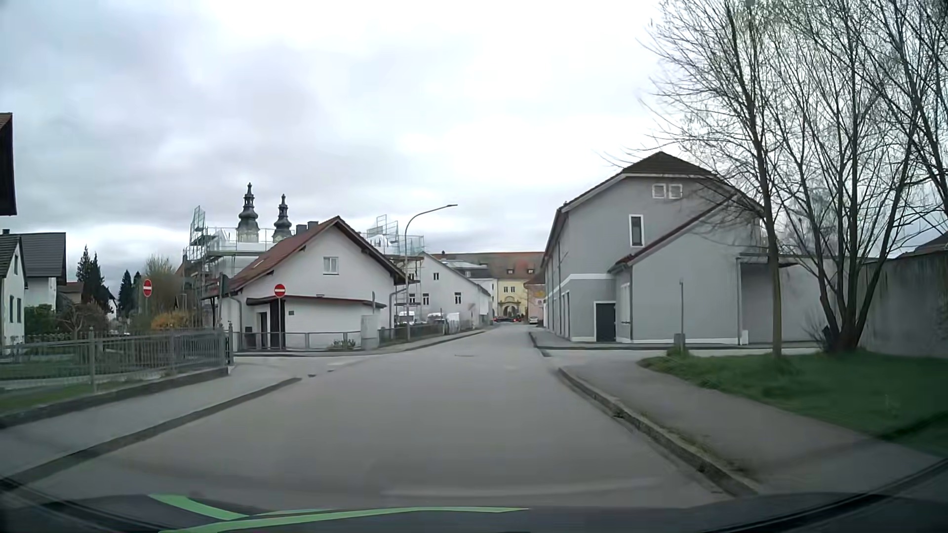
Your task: Follow the waypoints while adhering to traffic rules and regulations
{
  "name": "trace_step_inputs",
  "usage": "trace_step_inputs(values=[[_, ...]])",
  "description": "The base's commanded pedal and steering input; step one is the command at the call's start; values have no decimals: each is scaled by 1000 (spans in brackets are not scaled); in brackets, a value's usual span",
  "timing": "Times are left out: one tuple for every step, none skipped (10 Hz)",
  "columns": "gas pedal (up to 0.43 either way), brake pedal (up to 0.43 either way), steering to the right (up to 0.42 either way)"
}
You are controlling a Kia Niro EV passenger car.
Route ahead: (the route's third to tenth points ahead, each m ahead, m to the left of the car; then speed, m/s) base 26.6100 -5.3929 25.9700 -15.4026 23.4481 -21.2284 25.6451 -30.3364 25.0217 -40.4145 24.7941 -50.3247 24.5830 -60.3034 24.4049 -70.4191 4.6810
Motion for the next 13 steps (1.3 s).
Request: trace_step_inputs(values=[[0,0,6],[0,0,5],[0,0,5],[0,0,5],[0,0,5],[0,0,5],[0,0,5],[0,0,5],[0,0,5],[0,0,6],[0,0,5],[0,0,6],[0,0,6]])
